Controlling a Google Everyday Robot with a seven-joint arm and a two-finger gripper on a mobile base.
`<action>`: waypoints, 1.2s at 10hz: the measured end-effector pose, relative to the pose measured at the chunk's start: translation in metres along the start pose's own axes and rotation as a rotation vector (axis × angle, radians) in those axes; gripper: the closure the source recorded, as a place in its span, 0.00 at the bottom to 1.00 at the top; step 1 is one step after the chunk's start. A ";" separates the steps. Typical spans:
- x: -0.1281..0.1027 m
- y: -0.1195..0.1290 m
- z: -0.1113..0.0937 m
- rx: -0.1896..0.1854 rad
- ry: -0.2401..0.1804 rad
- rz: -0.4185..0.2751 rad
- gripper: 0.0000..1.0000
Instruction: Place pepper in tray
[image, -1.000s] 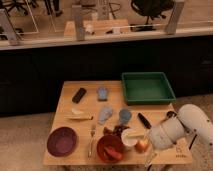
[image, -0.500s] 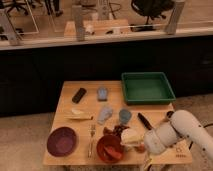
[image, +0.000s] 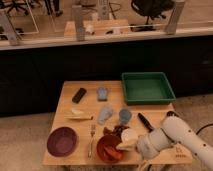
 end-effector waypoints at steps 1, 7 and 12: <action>0.002 0.000 0.003 0.002 0.002 0.005 0.20; 0.008 -0.005 0.023 -0.006 -0.007 0.017 0.20; 0.007 -0.007 0.031 -0.011 -0.024 0.033 0.42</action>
